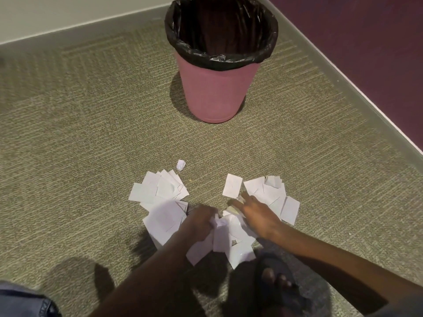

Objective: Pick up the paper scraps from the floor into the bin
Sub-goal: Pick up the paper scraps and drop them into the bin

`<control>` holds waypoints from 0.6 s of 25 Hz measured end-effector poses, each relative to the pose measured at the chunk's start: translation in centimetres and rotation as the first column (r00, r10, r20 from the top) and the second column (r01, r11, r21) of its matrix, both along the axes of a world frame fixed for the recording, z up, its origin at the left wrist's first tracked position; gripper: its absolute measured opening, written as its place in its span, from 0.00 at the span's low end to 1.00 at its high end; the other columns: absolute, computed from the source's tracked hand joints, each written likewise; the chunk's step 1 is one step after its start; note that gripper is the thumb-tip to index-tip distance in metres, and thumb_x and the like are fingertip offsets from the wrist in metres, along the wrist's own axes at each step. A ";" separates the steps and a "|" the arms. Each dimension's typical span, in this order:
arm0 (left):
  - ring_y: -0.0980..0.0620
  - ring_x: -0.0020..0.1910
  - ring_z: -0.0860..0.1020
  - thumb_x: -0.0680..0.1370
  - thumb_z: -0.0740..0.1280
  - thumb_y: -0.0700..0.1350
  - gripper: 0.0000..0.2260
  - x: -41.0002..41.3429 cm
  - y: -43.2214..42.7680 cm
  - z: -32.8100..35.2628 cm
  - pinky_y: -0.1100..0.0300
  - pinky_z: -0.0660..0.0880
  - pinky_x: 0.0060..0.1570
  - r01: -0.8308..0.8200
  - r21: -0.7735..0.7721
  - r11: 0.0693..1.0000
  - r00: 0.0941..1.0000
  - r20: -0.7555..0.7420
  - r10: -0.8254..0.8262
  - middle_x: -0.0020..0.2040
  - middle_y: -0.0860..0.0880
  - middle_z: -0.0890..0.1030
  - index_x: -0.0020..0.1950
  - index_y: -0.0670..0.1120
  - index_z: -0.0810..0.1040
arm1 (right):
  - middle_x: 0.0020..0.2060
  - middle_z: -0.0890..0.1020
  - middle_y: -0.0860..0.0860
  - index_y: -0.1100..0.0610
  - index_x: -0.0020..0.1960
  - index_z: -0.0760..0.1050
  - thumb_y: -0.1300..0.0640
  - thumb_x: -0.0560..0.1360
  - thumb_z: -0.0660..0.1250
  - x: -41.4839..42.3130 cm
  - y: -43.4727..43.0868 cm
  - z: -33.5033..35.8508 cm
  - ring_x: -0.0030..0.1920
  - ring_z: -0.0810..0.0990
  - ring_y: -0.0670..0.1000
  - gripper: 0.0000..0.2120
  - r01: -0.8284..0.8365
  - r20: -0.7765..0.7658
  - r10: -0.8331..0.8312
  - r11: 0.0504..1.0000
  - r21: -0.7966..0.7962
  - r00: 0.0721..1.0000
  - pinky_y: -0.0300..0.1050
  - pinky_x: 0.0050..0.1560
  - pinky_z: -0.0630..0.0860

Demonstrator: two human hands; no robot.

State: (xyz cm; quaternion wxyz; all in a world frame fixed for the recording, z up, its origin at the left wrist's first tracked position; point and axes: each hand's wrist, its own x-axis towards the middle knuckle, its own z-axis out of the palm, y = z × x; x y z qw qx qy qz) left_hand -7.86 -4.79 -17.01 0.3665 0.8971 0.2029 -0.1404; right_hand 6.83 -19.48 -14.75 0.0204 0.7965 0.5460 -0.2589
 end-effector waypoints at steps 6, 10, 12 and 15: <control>0.42 0.34 0.79 0.65 0.58 0.44 0.08 1.1 1.3 0.0 0.56 0.75 0.35 -0.088 -0.083 0.993 0.991 0.090 0.096 0.32 0.43 0.80 0.31 0.44 0.74 | 0.57 0.72 0.55 0.47 0.68 0.69 0.64 0.75 0.66 2.4 0.4 -0.1 0.55 0.77 0.58 0.24 0.330 -0.266 -0.295 0.939 0.094 0.918 0.49 0.54 0.75; 0.48 0.40 0.77 0.68 0.69 0.44 0.10 3.6 3.8 3.2 0.57 0.74 0.43 -0.174 -0.104 0.979 0.981 0.066 0.181 0.38 0.46 0.79 0.43 0.39 0.80 | 0.60 0.75 0.57 0.51 0.69 0.71 0.63 0.74 0.71 4.5 2.0 2.3 0.60 0.75 0.57 0.25 0.520 -0.427 -0.409 0.834 0.184 0.807 0.40 0.55 0.69; 0.50 0.41 0.79 0.67 0.73 0.45 0.11 4.7 5.1 5.3 0.59 0.73 0.42 -0.239 -0.146 0.960 0.960 0.115 0.256 0.39 0.46 0.82 0.44 0.40 0.82 | 0.63 0.75 0.56 0.52 0.69 0.71 0.63 0.73 0.72 5.7 3.1 4.5 0.62 0.74 0.55 0.26 0.557 -0.445 -0.420 0.795 0.240 0.791 0.42 0.56 0.70; 0.48 0.40 0.80 0.69 0.76 0.43 0.10 5.6 7.1 9.2 0.56 0.77 0.44 -0.361 -0.204 0.910 0.909 0.140 0.392 0.45 0.43 0.84 0.49 0.43 0.83 | 0.67 0.73 0.49 0.50 0.69 0.72 0.65 0.72 0.73 7.2 4.3 9.0 0.60 0.74 0.52 0.27 0.642 -0.535 -0.435 0.709 0.293 0.724 0.44 0.52 0.76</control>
